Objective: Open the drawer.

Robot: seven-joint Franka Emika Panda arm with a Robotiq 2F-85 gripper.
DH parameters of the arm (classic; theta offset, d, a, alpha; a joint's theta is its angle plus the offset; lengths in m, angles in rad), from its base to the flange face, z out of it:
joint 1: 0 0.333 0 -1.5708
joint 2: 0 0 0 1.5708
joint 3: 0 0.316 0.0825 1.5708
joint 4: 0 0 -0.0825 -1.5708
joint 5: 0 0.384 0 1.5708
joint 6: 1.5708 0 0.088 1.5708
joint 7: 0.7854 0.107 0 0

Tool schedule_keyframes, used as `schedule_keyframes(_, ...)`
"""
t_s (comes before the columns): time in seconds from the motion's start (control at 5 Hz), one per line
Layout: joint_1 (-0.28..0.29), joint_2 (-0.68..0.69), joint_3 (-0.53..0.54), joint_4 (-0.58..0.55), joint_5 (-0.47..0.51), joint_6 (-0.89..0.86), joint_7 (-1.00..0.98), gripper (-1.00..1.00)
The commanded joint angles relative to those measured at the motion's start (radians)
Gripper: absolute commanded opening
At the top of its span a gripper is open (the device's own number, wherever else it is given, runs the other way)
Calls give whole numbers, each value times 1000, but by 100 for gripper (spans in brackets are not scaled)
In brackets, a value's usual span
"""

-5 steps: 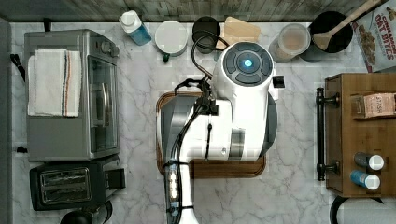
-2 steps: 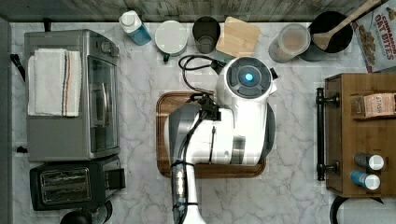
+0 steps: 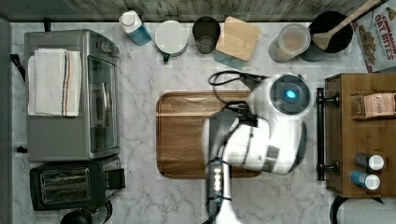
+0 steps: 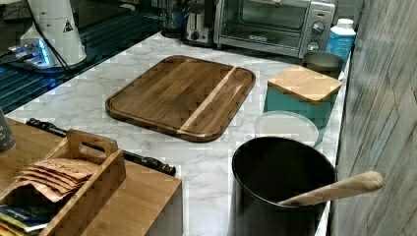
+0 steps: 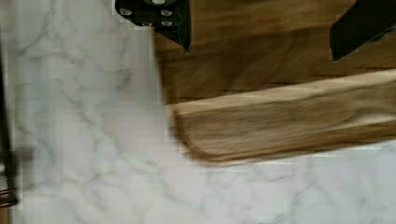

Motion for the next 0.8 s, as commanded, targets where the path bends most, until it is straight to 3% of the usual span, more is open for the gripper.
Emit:
schedule_keyframes(0.2, -105, 3, -100, -3, -132, 127, -143, 100)
schedule_keyframes(0.4, -125, 32, -113, -2, -162, 197, -215, 100)
schedule_keyframes(0.8, -199, 122, -102, 44, -109, 274, -379, 100)
